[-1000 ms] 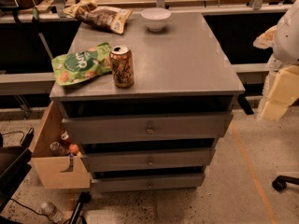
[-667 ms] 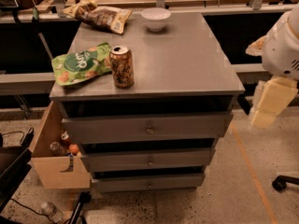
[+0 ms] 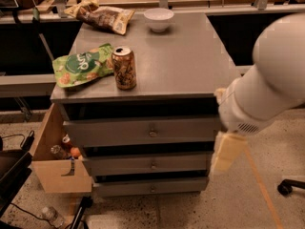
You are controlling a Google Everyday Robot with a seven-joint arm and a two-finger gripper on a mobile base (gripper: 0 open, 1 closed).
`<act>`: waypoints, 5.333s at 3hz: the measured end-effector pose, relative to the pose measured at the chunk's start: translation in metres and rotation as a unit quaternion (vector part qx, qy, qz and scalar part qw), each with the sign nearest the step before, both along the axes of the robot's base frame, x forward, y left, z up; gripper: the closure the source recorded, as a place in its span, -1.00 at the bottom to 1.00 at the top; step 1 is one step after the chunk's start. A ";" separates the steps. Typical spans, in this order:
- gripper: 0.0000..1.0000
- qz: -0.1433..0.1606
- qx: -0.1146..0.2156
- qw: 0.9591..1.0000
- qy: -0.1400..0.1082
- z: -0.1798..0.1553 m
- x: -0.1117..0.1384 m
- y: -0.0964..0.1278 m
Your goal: Open bottom drawer
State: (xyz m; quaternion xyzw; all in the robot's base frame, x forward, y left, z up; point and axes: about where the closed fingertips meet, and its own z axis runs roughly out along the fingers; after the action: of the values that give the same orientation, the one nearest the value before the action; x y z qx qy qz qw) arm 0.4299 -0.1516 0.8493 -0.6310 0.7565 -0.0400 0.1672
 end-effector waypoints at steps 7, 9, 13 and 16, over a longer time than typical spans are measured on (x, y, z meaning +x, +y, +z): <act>-1.00 0.065 -0.048 0.995 0.049 -0.325 -0.051 0.089; -1.00 0.019 -0.019 0.997 0.066 -0.417 -0.042 0.051; -1.00 0.134 -0.092 0.986 0.021 -0.543 0.006 0.024; -1.00 0.112 -0.031 0.992 -0.058 -0.599 0.073 -0.028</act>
Offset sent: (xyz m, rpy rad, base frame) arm -0.0568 0.0951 -0.3219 0.0435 0.0952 -0.0553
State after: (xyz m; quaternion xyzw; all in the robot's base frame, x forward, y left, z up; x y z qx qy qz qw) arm 0.5027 -0.1800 0.2506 -0.7132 0.6686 -0.0810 0.1944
